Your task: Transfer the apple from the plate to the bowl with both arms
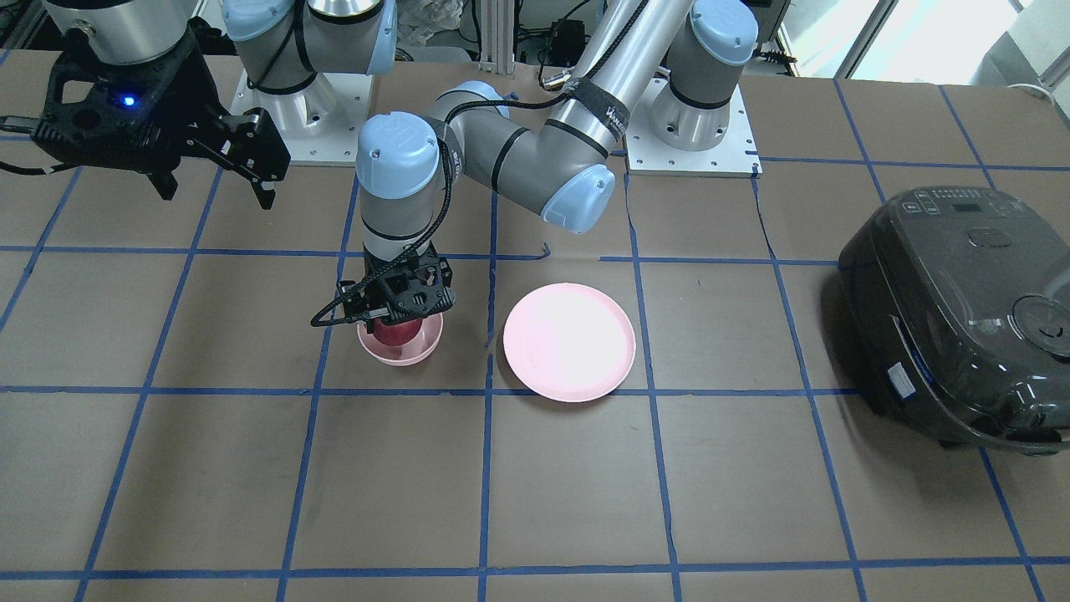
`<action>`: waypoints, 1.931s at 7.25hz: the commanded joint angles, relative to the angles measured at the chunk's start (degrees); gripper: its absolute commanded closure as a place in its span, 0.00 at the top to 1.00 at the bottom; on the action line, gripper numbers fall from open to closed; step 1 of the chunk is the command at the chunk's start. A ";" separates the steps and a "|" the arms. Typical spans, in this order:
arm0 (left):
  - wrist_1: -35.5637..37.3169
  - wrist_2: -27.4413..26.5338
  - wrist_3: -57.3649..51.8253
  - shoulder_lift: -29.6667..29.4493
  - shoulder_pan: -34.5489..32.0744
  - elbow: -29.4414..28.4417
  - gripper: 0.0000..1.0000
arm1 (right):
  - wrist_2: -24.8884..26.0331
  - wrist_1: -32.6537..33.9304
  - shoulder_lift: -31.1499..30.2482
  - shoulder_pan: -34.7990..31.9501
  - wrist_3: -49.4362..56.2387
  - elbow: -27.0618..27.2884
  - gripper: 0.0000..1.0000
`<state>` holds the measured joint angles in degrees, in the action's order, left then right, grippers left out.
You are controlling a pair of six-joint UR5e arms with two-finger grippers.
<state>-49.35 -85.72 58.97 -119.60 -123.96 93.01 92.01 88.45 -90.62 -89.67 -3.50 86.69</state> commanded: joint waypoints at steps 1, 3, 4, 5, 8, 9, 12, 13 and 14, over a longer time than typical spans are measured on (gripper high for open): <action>-0.04 -0.15 0.09 -0.10 -0.06 0.68 1.00 | -1.47 2.16 -0.08 -0.07 -0.01 0.58 1.00; -0.57 -0.32 0.00 0.16 -0.06 0.77 1.00 | -1.48 2.17 -0.08 -0.07 0.16 0.58 1.00; -0.66 -0.41 -0.87 1.99 0.03 0.94 1.00 | -1.48 2.17 -0.08 -0.07 0.16 0.58 1.00; -0.66 -0.33 -1.40 3.31 1.08 1.03 1.00 | -1.48 2.17 -0.08 -0.07 0.16 0.58 1.00; -4.07 -1.11 -21.62 10.59 13.34 6.89 0.94 | -1.48 2.17 -0.08 0.02 0.52 0.58 1.00; -6.00 -1.03 -28.84 14.01 18.87 8.84 0.97 | -1.48 2.17 -0.08 0.02 0.52 0.58 1.00; -22.57 -3.58 -52.68 24.12 32.60 5.80 1.00 | -1.48 2.17 -0.08 -0.07 0.60 0.58 1.00; -29.85 -3.66 -56.99 26.59 34.81 1.52 1.00 | -1.48 2.17 -0.08 -0.07 0.60 0.58 1.00; -35.58 -4.36 -57.39 27.57 34.84 -2.18 1.00 | -1.48 2.17 -0.08 -0.07 0.52 0.58 1.00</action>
<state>-77.10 -89.40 4.43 -94.21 -90.60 95.38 90.52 90.62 -90.70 -89.73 -2.93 87.28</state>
